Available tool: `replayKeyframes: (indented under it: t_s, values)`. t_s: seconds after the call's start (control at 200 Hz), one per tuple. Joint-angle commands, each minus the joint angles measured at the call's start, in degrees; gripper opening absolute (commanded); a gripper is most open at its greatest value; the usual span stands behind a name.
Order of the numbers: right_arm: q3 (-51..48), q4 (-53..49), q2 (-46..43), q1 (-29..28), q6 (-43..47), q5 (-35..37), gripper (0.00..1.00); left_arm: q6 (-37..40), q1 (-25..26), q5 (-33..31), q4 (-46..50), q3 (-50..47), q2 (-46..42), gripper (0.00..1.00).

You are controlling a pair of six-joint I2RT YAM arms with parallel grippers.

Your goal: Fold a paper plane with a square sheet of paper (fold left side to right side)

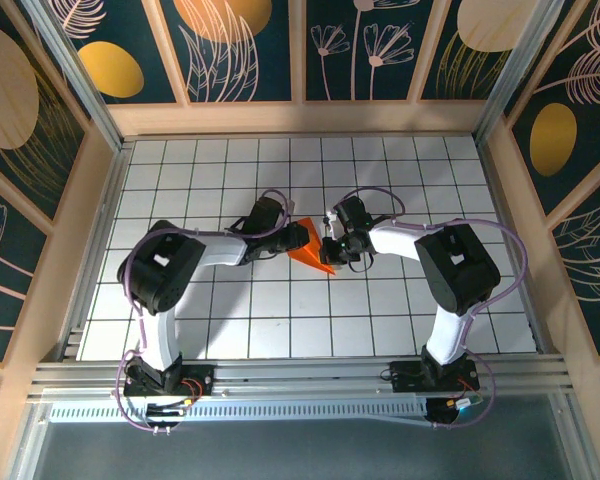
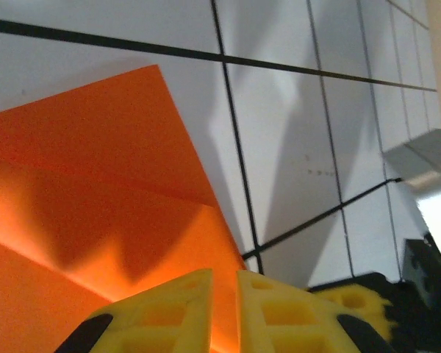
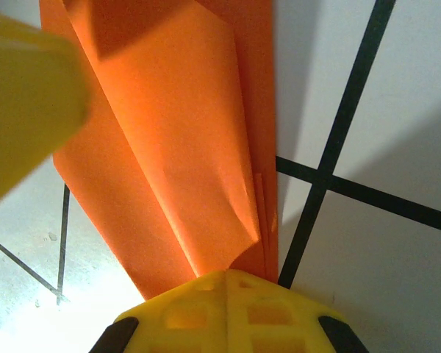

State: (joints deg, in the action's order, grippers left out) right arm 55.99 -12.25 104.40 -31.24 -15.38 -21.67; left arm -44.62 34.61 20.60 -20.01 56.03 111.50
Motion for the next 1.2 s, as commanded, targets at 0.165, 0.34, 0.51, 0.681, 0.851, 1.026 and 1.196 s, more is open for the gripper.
replayKeyframes:
  t_s: [0.165,0.34,0.51,0.681,0.851,1.026,1.196]
  values:
    - [-3.62,-8.93,2.6,0.48,0.0,8.57,0.0,0.01,-0.17,-2.03,3.06,2.86,5.11,0.14]
    - [-1.54,-7.3,0.64,0.65,-0.46,3.94,0.0,-0.48,-0.18,-3.33,3.58,0.06,5.05,0.1]
    - [1.69,-6.08,-2.49,1.05,-1.13,0.01,0.0,-0.47,-0.19,-3.9,3.3,-1.98,4.73,0.04]
    - [1.24,-4.48,-7.34,3.39,-1.81,-2.45,0.0,0.36,-0.23,-4.46,4.12,-2.09,4.77,0.02]
    - [-2.46,-1.94,-11.12,5.1,-3.62,-7.42,0.0,0.32,-0.19,-4.34,4.04,-2.4,4.77,0.02]
    - [-6.28,2.91,-10.68,3.99,-7.43,-12.94,0.0,0.45,-0.17,-4.34,4.42,-2.15,4.69,0.02]
    - [-5.5,6.32,-6.83,1.88,-9.81,-12.65,0.0,0.53,-0.16,-4.25,4.67,-2.07,4.78,0.02]
